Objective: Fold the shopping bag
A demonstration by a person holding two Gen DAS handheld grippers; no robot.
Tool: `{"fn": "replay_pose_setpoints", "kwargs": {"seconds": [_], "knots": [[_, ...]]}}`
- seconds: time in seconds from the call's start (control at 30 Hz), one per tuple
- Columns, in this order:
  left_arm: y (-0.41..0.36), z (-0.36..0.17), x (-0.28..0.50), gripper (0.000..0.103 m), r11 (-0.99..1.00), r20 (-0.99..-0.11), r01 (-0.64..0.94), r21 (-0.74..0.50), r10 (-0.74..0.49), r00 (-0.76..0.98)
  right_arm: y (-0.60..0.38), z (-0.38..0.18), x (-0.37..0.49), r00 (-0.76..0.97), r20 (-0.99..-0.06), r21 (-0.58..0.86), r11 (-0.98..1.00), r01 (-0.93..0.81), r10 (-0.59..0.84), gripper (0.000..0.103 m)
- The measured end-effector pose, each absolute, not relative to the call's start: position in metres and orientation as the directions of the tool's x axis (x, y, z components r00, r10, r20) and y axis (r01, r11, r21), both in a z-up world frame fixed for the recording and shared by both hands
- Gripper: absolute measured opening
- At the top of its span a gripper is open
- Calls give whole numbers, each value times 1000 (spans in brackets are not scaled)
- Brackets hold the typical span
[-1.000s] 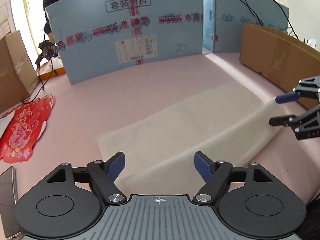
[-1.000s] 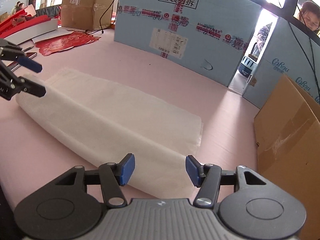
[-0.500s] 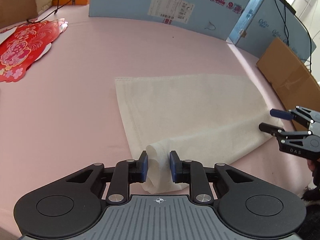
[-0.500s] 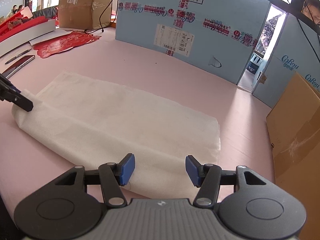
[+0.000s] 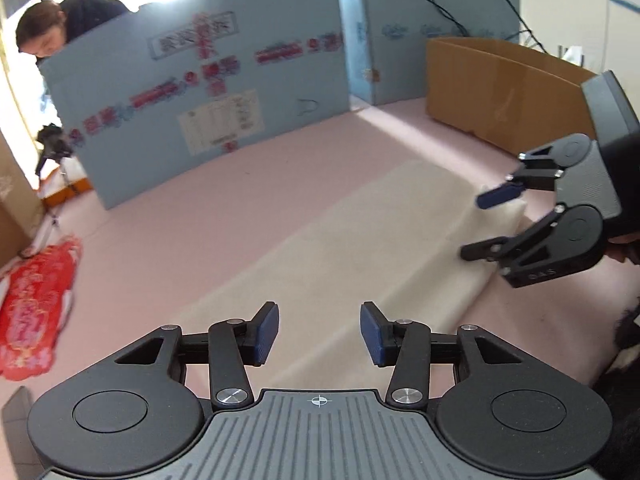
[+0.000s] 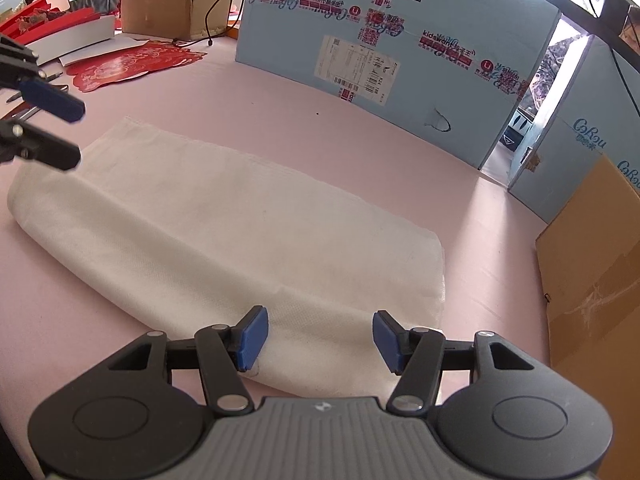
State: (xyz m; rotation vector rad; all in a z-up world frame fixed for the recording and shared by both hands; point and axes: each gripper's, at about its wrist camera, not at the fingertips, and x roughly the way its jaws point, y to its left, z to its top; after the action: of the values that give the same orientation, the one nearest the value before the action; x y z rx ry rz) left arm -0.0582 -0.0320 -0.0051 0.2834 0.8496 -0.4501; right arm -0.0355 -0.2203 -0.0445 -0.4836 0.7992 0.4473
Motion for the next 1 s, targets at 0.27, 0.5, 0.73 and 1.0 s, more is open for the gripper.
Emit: {"fn": "replay_pose_setpoints", "kwargs": {"seconds": [0.27,0.5,0.73,1.0], "knots": [[-32,-35,-50,44,880,-826,474,-18,-280,488,-249,-33,-49,585,-788,-201,818,-539,191,61],[-30,-38,-45,45,901,-818,428,-69,-296,492,-261,-40,-72,619,-776,-466,553,-691,121,66],[-35,-37,-50,46,906,-813,420,-48,-280,511,-235,-66,-96,713,-660,-684,204,-701,237,61],[-34,-36,-49,47,904,-811,423,-58,-289,508,-208,-82,-116,643,-638,-751,-158,-641,425,40]]}}
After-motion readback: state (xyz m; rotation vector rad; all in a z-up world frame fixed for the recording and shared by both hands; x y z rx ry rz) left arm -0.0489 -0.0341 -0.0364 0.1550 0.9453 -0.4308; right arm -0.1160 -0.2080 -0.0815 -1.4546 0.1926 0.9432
